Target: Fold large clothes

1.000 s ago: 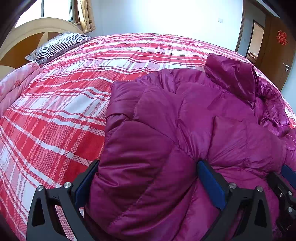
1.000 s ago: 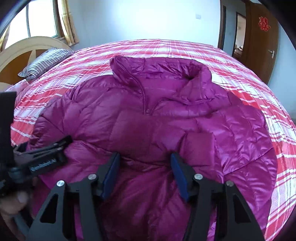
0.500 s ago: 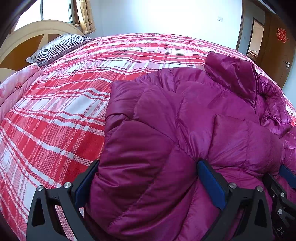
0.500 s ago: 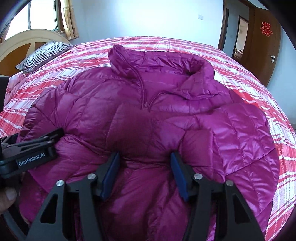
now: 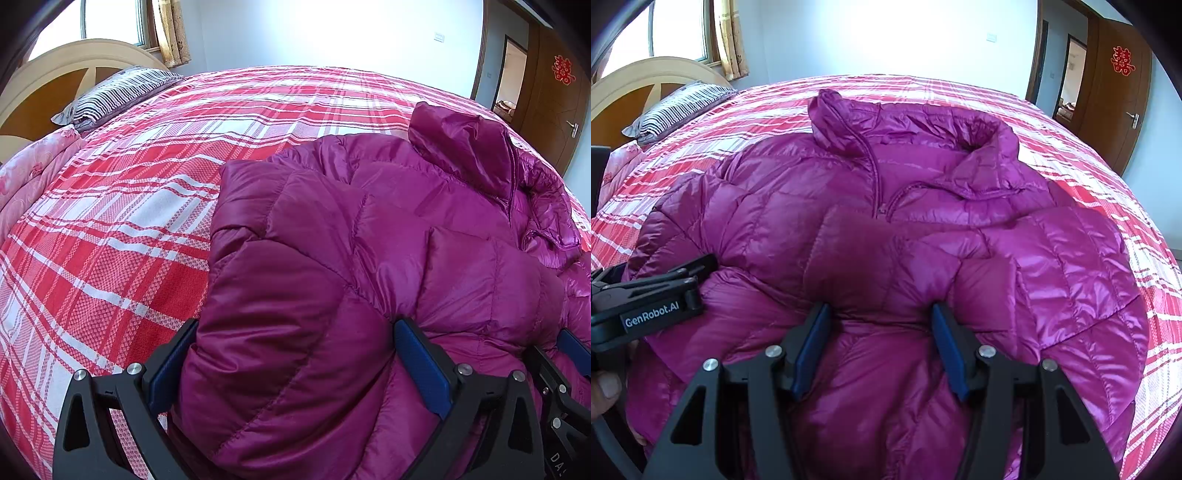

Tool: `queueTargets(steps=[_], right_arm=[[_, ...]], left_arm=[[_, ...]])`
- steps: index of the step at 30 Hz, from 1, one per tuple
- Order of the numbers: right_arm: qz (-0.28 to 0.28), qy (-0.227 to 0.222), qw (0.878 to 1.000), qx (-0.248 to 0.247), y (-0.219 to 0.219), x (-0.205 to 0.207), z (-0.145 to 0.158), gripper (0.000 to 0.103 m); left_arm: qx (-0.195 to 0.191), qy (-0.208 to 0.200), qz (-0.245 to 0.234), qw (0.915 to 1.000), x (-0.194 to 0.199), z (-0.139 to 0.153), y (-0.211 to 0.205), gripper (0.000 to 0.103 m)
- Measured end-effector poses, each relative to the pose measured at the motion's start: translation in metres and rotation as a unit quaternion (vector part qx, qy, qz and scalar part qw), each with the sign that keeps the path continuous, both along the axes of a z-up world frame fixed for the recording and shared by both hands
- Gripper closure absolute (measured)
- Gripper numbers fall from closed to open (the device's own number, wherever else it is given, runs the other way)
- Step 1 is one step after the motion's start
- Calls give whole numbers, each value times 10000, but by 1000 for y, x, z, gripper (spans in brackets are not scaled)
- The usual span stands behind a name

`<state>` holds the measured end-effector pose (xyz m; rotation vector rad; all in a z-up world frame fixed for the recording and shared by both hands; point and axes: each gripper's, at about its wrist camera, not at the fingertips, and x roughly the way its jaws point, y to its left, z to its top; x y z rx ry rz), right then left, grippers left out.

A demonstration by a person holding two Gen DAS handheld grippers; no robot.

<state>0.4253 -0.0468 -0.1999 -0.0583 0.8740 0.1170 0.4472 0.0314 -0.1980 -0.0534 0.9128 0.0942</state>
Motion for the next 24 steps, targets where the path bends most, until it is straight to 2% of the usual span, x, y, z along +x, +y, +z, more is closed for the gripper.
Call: queueTargets(steps=[10, 12, 13, 14, 16, 18, 20, 22, 24], right_arm=[[44, 9, 9997, 238, -4, 0, 1, 42], [142, 36, 9994, 298, -5, 0, 8, 42], [178, 5, 9986, 489, -11, -3, 14, 42], [153, -109, 9964, 825, -21, -8, 22, 42], [34, -312, 9939, 1058, -37, -15, 35, 39], [-93, -449, 9947, 917, -49, -15, 41, 39], [-160, -408, 9963, 738, -54, -9, 36, 39], [-169, -128, 9984, 521, -55, 1, 19, 37], [-136, -11, 9986, 520, -55, 2, 8, 37]], left_arm=[[-25, -11, 3, 10000, 0, 1, 0, 1], [-127, 12, -11, 9999, 0, 3, 3, 1], [-234, 23, -5, 9997, -2, 6, 7, 1], [-324, -31, 84, 9994, -5, 10, 12, 1], [-404, -282, 254, 9985, -14, 24, 18, 1], [-509, -516, 275, 9970, -21, 37, 17, 1], [-594, -584, 121, 9965, -23, 44, 5, 1], [-417, -409, -160, 9982, -20, 42, -14, 1], [146, -248, -415, 9987, -17, 32, -37, 1]])
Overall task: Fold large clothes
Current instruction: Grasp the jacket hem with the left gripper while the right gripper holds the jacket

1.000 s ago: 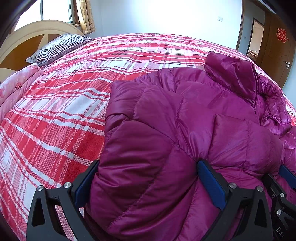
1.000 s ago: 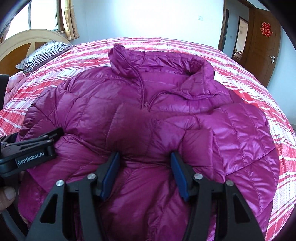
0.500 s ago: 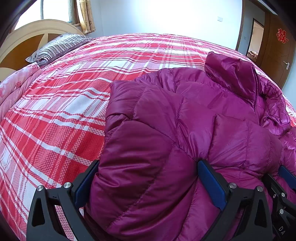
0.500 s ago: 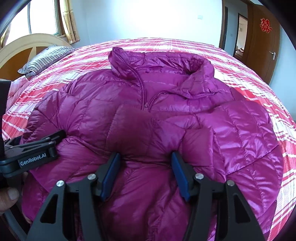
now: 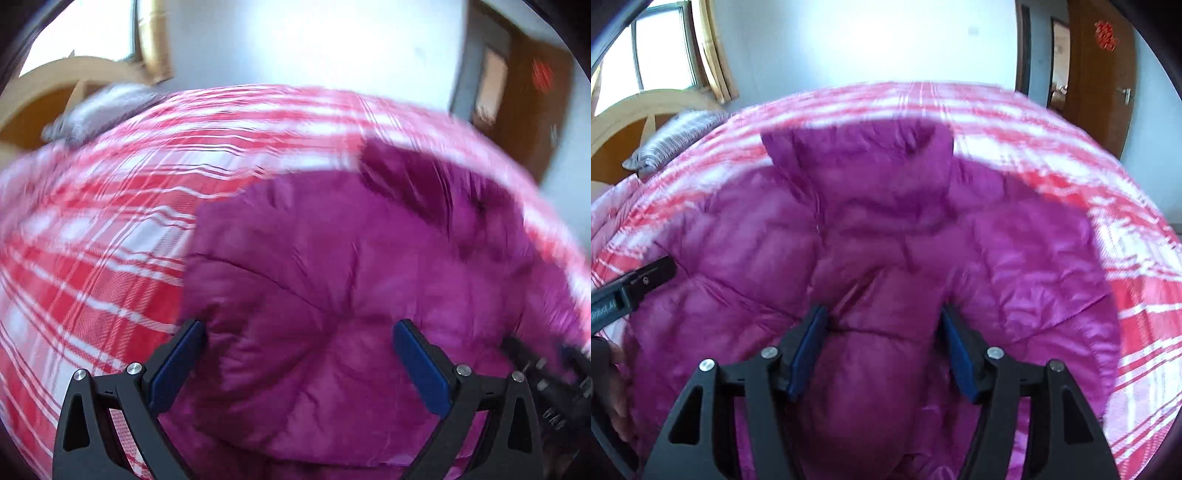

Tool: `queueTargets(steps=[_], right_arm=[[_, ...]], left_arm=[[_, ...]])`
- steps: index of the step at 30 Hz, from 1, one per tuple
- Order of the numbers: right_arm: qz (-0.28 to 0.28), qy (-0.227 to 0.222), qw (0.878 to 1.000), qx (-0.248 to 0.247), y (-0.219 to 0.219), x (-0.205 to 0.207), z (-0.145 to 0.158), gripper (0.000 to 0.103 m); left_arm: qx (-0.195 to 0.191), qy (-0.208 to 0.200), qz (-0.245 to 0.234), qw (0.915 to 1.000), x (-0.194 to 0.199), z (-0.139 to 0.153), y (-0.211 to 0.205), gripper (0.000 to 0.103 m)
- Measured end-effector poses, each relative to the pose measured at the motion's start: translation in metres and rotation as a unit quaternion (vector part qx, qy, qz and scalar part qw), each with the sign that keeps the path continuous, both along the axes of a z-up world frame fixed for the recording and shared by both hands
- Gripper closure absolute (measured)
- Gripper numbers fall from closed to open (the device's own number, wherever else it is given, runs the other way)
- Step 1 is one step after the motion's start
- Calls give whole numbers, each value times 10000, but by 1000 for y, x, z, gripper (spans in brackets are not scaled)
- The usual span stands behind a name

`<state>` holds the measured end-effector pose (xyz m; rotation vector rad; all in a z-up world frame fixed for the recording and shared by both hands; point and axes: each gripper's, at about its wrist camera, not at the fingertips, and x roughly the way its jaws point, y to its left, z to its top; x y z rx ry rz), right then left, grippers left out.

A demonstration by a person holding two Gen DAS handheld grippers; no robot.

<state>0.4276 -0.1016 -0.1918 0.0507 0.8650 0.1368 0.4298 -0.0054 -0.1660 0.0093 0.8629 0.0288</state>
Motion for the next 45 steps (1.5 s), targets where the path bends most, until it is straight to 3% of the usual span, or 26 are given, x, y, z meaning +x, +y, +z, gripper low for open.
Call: queueTargets(steps=[2, 6, 10, 12, 16, 20, 25, 28, 30, 35, 36, 37, 39, 41, 43, 45], right_arm=[[14, 21, 9999, -131, 3, 0, -3, 37], [32, 97, 9995, -296, 6, 5, -8, 36], [43, 75, 9995, -313, 6, 5, -9, 34], [66, 84, 9997, -241, 3, 6, -9, 33], [53, 11, 9998, -209, 1, 3, -9, 32], [39, -39, 9997, -253, 4, 2, -9, 32], [37, -79, 9998, -203, 2, 1, -10, 32], [30, -115, 9996, -238, 3, -1, -11, 31], [33, -124, 9996, -259, 4, -1, -12, 31], [32, -141, 9996, -240, 4, -1, -12, 30], [31, -144, 9996, -237, 4, -1, -12, 30], [30, -148, 9996, -236, 4, -1, -12, 30], [31, -152, 9996, -228, 4, 0, -12, 30], [28, -158, 9996, -240, 4, 0, -12, 30], [28, -161, 9996, -237, 4, 0, -12, 30], [29, -163, 9996, -220, 4, 0, -12, 30]], left_arm=[[420, -92, -90, 9990, -1, -10, -11, 1], [32, 71, -84, 9999, 4, -19, 0, 1], [-110, 117, -144, 9998, 2, -16, 3, 1], [-193, 137, -138, 9996, -6, -5, 10, 1], [-314, -521, -200, 9979, -18, 46, 15, 1], [-933, -485, -355, 9938, 23, 74, 10, 1], [-879, -479, -296, 9945, 95, 74, -14, 1], [-1082, -382, -266, 9930, 128, 74, -24, 1], [-981, -210, -373, 9943, 152, 70, -36, 1], [37, -217, -538, 9983, 182, 54, -61, 3], [251, -195, -648, 9974, 183, 50, -66, 17], [372, -154, -743, 9964, 186, 47, -69, 39], [374, 64, -967, 9946, 189, 38, -74, 65], [369, 232, -1092, 9931, 189, 30, -74, 73], [499, 166, -1202, 9914, 181, 28, -75, 92], [484, 49, -1326, 9900, 171, 33, -75, 93]])
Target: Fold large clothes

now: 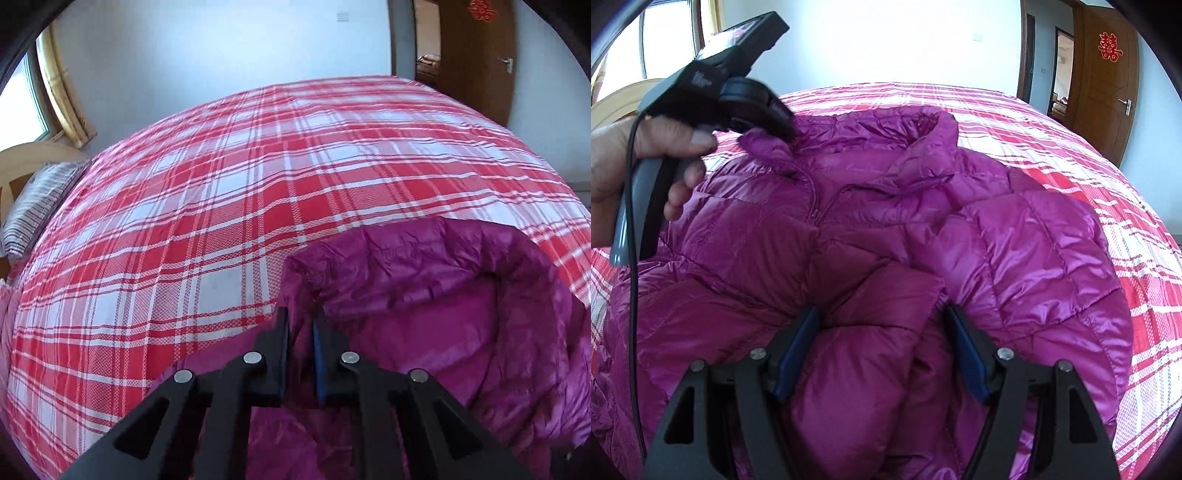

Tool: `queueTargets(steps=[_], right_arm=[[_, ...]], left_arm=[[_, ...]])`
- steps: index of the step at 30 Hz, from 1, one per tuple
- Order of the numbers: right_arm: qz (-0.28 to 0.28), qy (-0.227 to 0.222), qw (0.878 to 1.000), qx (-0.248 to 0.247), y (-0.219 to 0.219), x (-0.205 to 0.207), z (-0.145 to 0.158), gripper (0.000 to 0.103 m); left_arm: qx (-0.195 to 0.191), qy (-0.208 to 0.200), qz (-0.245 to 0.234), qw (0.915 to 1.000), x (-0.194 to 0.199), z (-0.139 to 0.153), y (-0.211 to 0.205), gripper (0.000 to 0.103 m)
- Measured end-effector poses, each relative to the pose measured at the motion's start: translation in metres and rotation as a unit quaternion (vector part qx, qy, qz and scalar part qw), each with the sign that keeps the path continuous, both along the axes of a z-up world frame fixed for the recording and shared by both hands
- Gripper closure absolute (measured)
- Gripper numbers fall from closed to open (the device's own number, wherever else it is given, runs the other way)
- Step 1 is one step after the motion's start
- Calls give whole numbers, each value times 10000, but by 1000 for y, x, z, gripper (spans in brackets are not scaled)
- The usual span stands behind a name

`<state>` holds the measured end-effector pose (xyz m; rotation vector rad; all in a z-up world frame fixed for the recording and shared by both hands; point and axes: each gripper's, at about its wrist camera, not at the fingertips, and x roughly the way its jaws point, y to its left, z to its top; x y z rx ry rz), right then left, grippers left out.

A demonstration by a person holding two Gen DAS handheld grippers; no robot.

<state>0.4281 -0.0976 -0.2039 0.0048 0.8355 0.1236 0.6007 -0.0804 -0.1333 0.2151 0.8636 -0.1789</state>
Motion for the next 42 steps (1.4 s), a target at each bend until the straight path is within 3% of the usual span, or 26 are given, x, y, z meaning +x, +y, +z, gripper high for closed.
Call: queueTargets(steps=[4, 8, 15, 17, 23, 27, 29, 31, 36, 39, 42], right_arm=[[4, -5, 10000, 8, -1, 0, 0, 30], [5, -6, 10000, 19, -1, -1, 0, 30], [13, -8, 10000, 13, -1, -1, 1, 29], [15, -8, 10000, 16, -1, -1, 1, 29], [56, -6, 9999, 87, -1, -1, 2, 25], [143, 58, 9978, 641, -15, -3, 14, 24], [43, 14, 9947, 1029, -28, -7, 32, 24], [34, -303, 9911, 1298, -38, -7, 65, 24], [-301, -708, 9892, 1249, -45, 51, 125, 24], [-424, -431, 9940, 910, -35, 106, 126, 24], [-376, -108, 9987, 315, -21, 150, 115, 31]], left_arm=[[452, -526, -462, 9965, -30, 11, -9, 94], [623, -816, -820, 9913, -61, 10, -10, 94], [428, -703, -875, 9928, -76, -26, 4, 94], [248, -672, -764, 9945, -71, -31, 13, 94], [-799, -249, -330, 9959, -46, -44, 46, 94], [-883, -262, -330, 9952, -47, -47, 46, 94], [-922, -244, -340, 9949, -45, -48, 45, 94], [-981, -219, -341, 9943, -45, -49, 49, 94], [-961, -236, -339, 9945, -47, -48, 47, 94], [-930, -257, -329, 9948, -46, -50, 48, 94], [-978, -250, -320, 9944, -46, -50, 48, 94]])
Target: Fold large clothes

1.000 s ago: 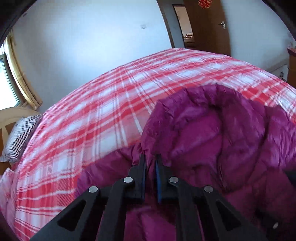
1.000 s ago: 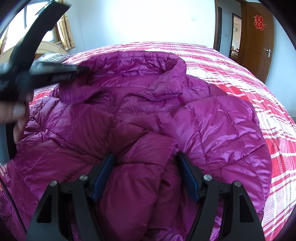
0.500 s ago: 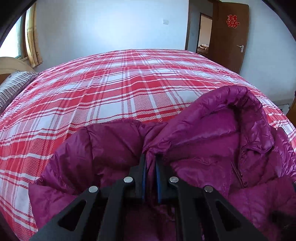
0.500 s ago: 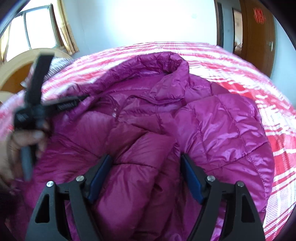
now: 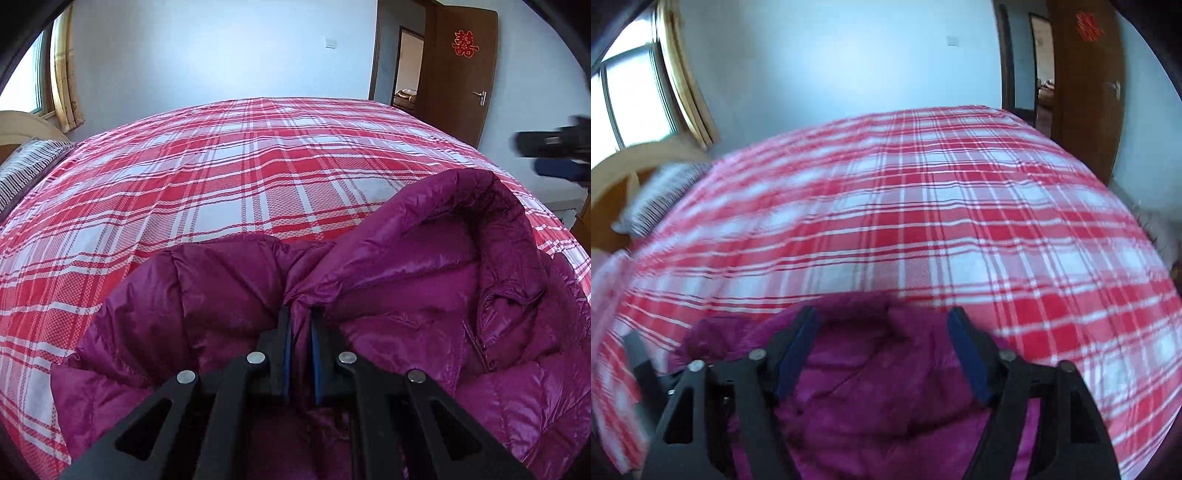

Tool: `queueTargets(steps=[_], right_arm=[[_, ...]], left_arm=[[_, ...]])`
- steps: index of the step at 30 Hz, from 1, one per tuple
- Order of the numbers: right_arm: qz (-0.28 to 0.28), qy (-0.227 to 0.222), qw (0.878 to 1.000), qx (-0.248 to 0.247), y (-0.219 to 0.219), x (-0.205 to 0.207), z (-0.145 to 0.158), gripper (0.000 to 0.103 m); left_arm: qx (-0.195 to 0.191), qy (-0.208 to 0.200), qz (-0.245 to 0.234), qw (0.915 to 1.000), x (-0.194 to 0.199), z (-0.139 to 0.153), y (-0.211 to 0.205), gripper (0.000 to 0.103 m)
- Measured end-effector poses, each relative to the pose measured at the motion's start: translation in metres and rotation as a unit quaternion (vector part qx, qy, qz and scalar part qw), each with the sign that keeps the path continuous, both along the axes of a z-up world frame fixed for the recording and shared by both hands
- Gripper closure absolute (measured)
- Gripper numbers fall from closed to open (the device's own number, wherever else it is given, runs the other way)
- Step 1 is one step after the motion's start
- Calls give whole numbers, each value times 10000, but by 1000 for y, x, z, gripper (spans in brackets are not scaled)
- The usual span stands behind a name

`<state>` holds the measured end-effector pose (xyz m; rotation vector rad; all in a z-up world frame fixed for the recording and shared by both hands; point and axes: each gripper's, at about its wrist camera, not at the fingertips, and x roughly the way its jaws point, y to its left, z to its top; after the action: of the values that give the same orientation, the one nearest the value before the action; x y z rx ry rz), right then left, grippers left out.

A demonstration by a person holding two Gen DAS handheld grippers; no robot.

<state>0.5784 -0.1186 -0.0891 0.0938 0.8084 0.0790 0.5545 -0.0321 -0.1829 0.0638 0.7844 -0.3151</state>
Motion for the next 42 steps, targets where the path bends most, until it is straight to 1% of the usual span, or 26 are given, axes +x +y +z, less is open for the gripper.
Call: queueTargets(steps=[1, 2, 3, 5, 8, 10, 13, 15, 18, 20, 21, 23, 24, 25, 27, 28, 29, 30, 31, 32, 33, 34, 36, 39, 41, 42], right_arm=[[1, -4, 9996, -292, 4, 10, -3, 31], [26, 28, 9990, -446, 0, 4, -8, 31], [107, 134, 9988, -451, 1, 11, -14, 31], [318, 384, 9980, -388, -2, 17, -29, 37], [529, 587, 9957, -486, -1, 16, -47, 51], [633, 620, 9946, -543, -2, 8, -55, 78], [708, 597, 9936, -652, -4, -3, -61, 87], [768, 590, 9924, -764, -4, -6, -67, 89], [801, 453, 9911, -965, -3, -14, -73, 89], [750, 420, 9889, -1209, -5, -15, -82, 89], [744, 430, 9884, -1256, -6, -17, -88, 90], [732, 363, 9888, -1252, -8, -19, -97, 90], [721, 309, 9889, -1259, -9, -19, -99, 89], [711, 253, 9887, -1293, -7, -20, -100, 89], [696, 178, 9875, -1403, -4, -20, -102, 89], [698, 161, 9872, -1422, -3, -20, -101, 89], [699, 149, 9874, -1410, -4, -20, -101, 89], [701, 151, 9881, -1360, -5, -19, -101, 89], [706, 160, 9891, -1282, -8, -18, -102, 89], [709, 169, 9904, -1178, -10, -18, -102, 89], [708, 171, 9913, -1093, -13, -17, -101, 89], [706, 165, 9920, -1035, -14, -18, -102, 89], [705, 150, 9923, -1006, -14, -20, -102, 89], [711, 158, 9931, -915, -15, -20, -101, 86], [688, 175, 9947, -743, -22, -24, -96, 73], [628, 177, 9959, -632, -26, -27, -92, 63]], left_arm=[[-26, 6, 1, 10000, 0, 0, 1, 94], [-49, 18, 3, 10000, 0, -1, 1, 94], [-72, 29, 2, 10000, 1, -1, 2, 94], [-143, 59, 6, 9999, 1, -2, 4, 94], [-272, 103, 27, 9996, 3, -2, 8, 94], [-350, 129, 49, 9993, 4, -3, 11, 93], [-340, 116, 96, 9993, 4, -3, 11, 92], [-315, 103, 106, 9994, 3, -3, 11, 92], [-367, -130, 196, 9991, -4, 5, 14, 92], [-566, -464, 299, 9969, -15, 17, 22, 89], [-749, -663, 305, 9945, -23, 24, 27, 85], [-1041, -926, 390, 9895, -34, 41, 36, 73], [-1202, -1034, 449, 9863, -38, 52, 39, 59], [-1325, -1183, 547, 9826, -40, 65, 42, 42], [-1456, -1375, 745, 9769, -37, 85, 39, 27], [-1516, -1308, 686, 9773, -29, 91, 32, 26], [-1443, -1178, 573, 9808, -20, 93, 22, 26], [-1205, -1041, 458, 9862, -9, 91, 8, 26], [-865, -971, 427, 9906, 0, 86, -6, 26], [-410, -913, 475, 9938, 9, 76, -20, 26], [-51, -862, 537, 9948, 14, 64, -30, 26], [107, -736, 503, 9960, 19, 52, -37, 26], [268, -260, 418, 9984, 26, 24, -45, 26], [304, 140, 410, 9986, 34, 7, -44, 26], [262, 248, 429, 9984, 36, 4, -42, 26], [288, 255, 436, 9983, 34, 3, -44, 26]])
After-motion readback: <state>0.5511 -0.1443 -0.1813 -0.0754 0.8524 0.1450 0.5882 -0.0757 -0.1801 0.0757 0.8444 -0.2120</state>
